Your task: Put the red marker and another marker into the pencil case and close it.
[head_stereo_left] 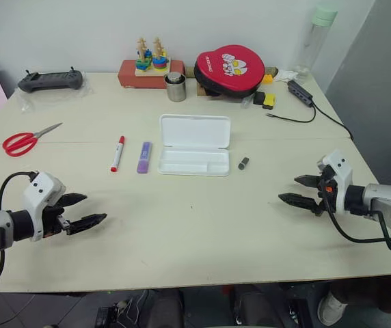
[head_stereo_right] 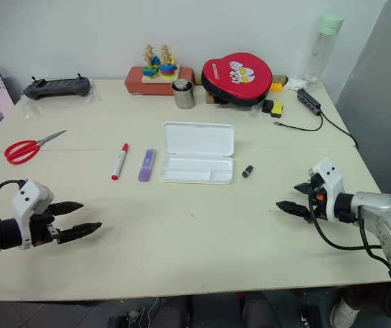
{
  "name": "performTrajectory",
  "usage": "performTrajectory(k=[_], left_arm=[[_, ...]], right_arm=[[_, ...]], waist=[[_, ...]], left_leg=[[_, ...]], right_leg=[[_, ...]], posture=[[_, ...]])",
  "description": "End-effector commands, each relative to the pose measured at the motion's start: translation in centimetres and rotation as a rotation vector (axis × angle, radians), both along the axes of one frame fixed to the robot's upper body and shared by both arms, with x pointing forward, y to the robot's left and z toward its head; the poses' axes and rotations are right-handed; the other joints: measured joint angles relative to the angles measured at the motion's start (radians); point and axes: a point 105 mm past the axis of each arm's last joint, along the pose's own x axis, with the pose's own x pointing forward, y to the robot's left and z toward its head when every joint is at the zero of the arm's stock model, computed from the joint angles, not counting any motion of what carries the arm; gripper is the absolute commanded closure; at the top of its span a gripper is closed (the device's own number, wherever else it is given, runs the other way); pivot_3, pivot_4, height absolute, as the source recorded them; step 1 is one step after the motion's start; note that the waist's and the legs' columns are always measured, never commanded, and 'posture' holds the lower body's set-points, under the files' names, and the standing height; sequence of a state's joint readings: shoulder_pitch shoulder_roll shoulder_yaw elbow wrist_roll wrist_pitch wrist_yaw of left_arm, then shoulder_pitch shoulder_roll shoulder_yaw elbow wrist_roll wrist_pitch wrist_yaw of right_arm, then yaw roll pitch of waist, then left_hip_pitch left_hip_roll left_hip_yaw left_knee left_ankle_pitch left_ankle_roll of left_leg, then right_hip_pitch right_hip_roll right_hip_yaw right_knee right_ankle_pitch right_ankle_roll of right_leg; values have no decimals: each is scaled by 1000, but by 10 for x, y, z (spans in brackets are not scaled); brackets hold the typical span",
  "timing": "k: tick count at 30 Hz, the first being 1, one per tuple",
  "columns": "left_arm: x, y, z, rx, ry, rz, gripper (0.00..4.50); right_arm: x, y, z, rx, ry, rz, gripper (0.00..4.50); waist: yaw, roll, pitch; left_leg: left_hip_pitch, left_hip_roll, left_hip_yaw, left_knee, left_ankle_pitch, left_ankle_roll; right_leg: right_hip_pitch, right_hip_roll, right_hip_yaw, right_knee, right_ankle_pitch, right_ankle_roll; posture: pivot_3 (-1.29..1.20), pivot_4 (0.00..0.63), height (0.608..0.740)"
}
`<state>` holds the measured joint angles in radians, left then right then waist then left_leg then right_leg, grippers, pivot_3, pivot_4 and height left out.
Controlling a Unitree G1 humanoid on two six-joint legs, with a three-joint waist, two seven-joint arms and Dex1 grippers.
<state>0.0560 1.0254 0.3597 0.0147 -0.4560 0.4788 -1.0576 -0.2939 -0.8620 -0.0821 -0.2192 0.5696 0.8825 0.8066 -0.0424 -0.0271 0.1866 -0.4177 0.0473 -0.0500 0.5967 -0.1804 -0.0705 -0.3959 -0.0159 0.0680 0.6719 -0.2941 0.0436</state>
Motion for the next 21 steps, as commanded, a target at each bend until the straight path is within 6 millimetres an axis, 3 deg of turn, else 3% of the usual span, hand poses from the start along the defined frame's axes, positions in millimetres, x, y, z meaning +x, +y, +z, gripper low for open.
performTrajectory(k=[1,21], left_arm=[[1,-3,16,-32,-32,6,0],[0,-12,-3,3,70,-41,0]], right_arm=[[1,0,7,-6,-24,10,42],[-4,-7,6,1,-7,-19,42]], waist=[[0,0,0],[1,0,0]], left_leg=[[0,0,0,0,0,0],[0,0,1,0,0,0]], right_leg=[[0,0,0,0,0,0],[0,0,0,1,4,6]], posture=[[0,150,740],[0,150,740]])
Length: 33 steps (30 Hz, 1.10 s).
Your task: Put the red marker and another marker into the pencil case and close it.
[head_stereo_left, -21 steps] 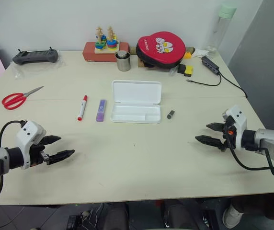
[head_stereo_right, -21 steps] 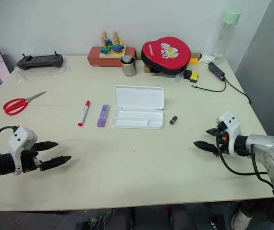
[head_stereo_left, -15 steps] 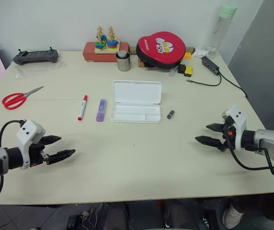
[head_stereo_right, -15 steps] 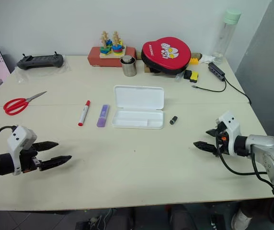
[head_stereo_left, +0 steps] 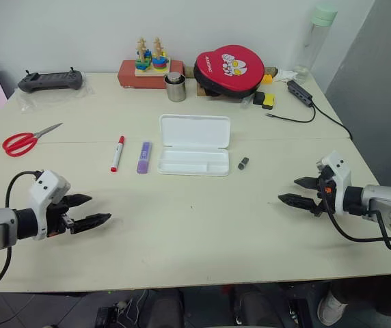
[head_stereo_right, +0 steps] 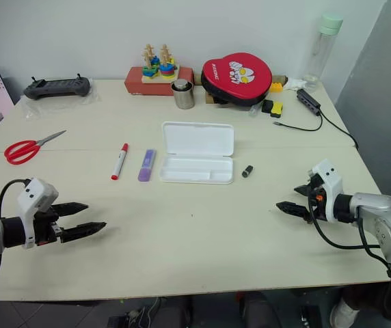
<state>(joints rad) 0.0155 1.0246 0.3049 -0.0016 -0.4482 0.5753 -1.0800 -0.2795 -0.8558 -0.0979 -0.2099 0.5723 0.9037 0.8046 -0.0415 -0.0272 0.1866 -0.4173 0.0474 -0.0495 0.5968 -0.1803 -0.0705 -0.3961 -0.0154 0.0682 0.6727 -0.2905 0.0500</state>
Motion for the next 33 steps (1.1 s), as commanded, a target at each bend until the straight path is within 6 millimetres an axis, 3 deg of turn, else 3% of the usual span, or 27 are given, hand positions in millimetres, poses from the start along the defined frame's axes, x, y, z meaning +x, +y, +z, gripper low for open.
performTrajectory(k=[1,11,14,18,23,27,33], left_arm=[[-3,-1,4,28,-12,-26,0],[-9,3,4,38,1,-5,0],[-6,-5,11,-2,-27,-10,0],[9,-41,33,-159,-149,-67,0],[41,-97,75,-321,-418,-187,0],[53,-146,98,-415,-537,-334,0],[54,-166,100,-438,-538,-409,0]], right_arm=[[-5,-1,10,-11,-29,16,42],[-9,1,6,-5,-12,36,42],[-10,8,13,34,-27,77,42],[-13,36,42,150,-92,236,42],[22,73,57,155,-163,342,42],[49,100,41,68,-160,438,42],[88,145,23,-66,-206,511,42]], waist=[[0,0,0],[0,0,0],[0,0,0],[1,0,0],[-1,0,0],[0,-1,0],[-15,-1,0]], left_leg=[[0,0,0,0,0,0],[0,0,0,1,0,0],[0,0,0,1,0,0],[0,0,0,1,0,0],[1,0,0,9,0,0],[1,0,-1,14,0,0],[0,0,0,13,0,0]], right_leg=[[0,0,0,0,0,0],[0,0,1,1,0,0],[0,0,1,1,1,1],[0,0,1,1,1,2],[3,1,1,3,3,5],[7,2,1,2,7,8],[5,3,3,1,10,3]], posture=[[0,150,740],[0,150,740],[0,150,740],[0,150,740],[0,150,740],[0,150,740],[0,150,740]])
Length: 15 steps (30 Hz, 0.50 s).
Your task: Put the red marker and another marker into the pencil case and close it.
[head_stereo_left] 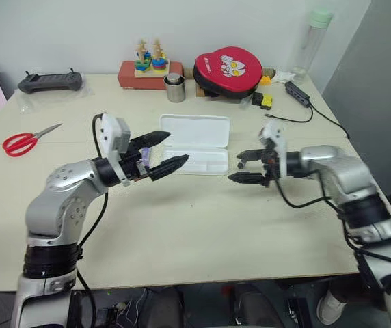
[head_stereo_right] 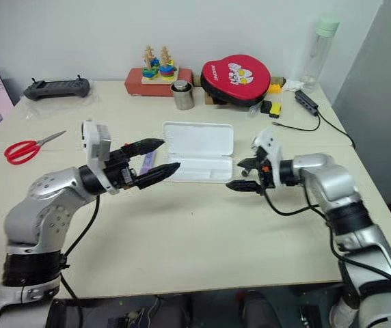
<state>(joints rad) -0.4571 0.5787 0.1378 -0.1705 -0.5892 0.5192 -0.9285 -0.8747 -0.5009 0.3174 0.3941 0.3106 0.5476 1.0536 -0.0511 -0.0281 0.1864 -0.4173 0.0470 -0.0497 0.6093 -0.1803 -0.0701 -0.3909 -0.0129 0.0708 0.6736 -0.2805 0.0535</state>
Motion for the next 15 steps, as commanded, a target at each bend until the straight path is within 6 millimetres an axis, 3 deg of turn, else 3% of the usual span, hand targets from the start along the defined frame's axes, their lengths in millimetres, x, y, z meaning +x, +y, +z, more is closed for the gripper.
performTrajectory(k=[1,8,15], left_arm=[[-3,-5,4,17,-39,-20,0],[-1,7,-1,33,-39,51,0],[1,16,3,26,-59,103,0]], right_arm=[[18,25,5,-69,-114,66,42],[18,52,-13,-107,-80,151,42],[20,50,-38,-192,-59,139,42]], waist=[[-9,0,0],[-4,0,0],[-3,0,0]], left_leg=[[0,0,0,-1,0,0],[0,0,-1,-1,0,0],[1,0,-2,0,0,0]], right_leg=[[0,0,0,1,0,-1],[-1,0,-1,2,0,-2],[0,0,-2,4,0,-2]], posture=[[0,150,740],[0,150,740],[0,150,740]])
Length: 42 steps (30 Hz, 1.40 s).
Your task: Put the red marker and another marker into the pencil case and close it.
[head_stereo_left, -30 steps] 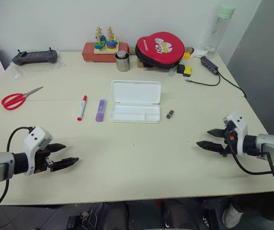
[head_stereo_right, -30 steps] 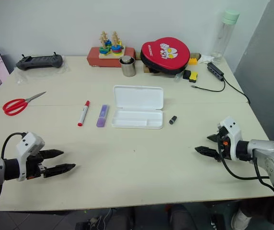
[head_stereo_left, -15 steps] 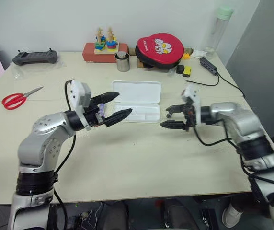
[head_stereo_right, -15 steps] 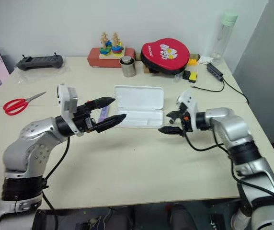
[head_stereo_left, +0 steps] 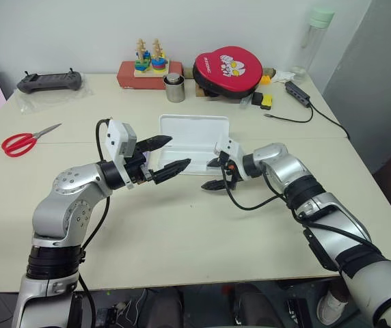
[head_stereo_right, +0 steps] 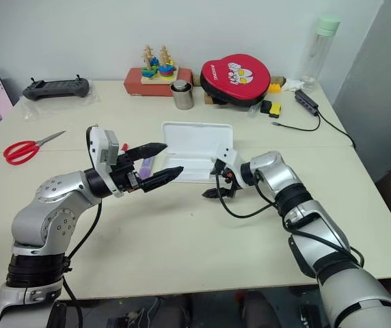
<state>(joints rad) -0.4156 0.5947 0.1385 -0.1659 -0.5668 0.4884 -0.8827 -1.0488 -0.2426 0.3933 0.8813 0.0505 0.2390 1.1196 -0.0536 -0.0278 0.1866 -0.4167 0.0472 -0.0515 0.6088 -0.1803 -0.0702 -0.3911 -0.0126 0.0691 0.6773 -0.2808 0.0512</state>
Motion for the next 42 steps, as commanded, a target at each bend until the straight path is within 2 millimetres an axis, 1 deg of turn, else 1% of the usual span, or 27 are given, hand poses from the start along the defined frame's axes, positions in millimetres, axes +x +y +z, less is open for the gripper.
performTrajectory(k=[1,3,6,10,12,16,18,20,25,27,30,33,36,40,42], left_arm=[[-2,6,13,8,-67,26,0],[-2,7,13,9,-68,32,0],[1,10,14,9,-72,51,0],[4,13,15,10,-74,64,0],[6,14,16,10,-83,73,0],[8,14,17,11,-84,73,0],[7,14,14,35,-82,73,0],[8,15,14,31,-85,81,0],[7,18,18,21,-88,93,0],[3,23,15,47,-80,98,0],[-5,35,16,51,-65,124,0],[-14,46,9,69,-31,145,0],[-21,53,3,81,-3,165,0],[-23,59,2,82,6,192,0],[-23,61,2,70,15,202,0]], right_arm=[[8,-5,-4,-52,-52,-26,42],[10,-7,-8,-64,-59,-40,402],[13,-4,-7,-52,-72,-48,1062],[17,-2,-1,-32,-95,-60,2091],[18,-2,1,-26,-99,-60,2682],[18,-1,4,-10,-104,-55,3598],[18,-1,5,-5,-106,-52,4142],[18,-1,6,1,-109,-48,4489],[15,4,17,50,-135,4,4489],[9,7,21,51,-161,62,4489],[-7,8,22,53,-168,155,4489],[-26,7,14,55,-146,216,4489],[-47,5,0,15,-134,278,4489],[-55,5,-10,-7,-111,277,4489],[-59,6,-12,-12,-110,295,4489]], waist=[[-1,0,0],[-3,0,0],[-4,0,0],[-4,0,0],[-3,0,0],[-3,0,0],[-4,0,0],[-4,0,0],[-4,0,0],[-4,0,0],[-5,0,0],[-5,0,0],[-4,0,0],[-4,1,0],[-4,0,0]], left_leg=[[0,0,0,0,0,0],[1,0,0,0,0,0],[2,0,0,0,0,0],[2,0,0,0,0,0],[2,0,0,0,0,0],[1,0,0,0,0,0],[1,0,0,0,0,0],[1,0,0,0,0,0],[1,0,0,0,0,0],[1,0,0,0,0,0],[1,0,0,0,0,0],[1,0,-1,-1,0,0],[1,0,-1,-1,0,0],[1,0,-1,-1,0,0],[2,0,-1,0,0,-1]], right_leg=[[0,0,0,0,0,0],[0,0,0,1,0,0],[1,0,0,1,0,0],[1,0,0,1,0,0],[1,0,0,1,0,0],[1,0,0,1,0,0],[1,0,0,1,0,0],[1,0,0,1,0,0],[1,0,0,1,0,0],[1,0,0,1,0,0],[0,0,0,1,0,0],[0,0,0,1,0,0],[0,0,0,1,-1,-1],[0,0,0,1,-3,3],[1,0,0,1,-3,4]], posture=[[0,150,740],[0,150,740],[0,150,740],[0,150,740],[0,150,740],[0,150,740],[0,150,740],[0,150,740],[0,150,740],[0,150,740],[0,150,740],[0,150,740],[0,150,740],[0,150,740],[0,150,740]])
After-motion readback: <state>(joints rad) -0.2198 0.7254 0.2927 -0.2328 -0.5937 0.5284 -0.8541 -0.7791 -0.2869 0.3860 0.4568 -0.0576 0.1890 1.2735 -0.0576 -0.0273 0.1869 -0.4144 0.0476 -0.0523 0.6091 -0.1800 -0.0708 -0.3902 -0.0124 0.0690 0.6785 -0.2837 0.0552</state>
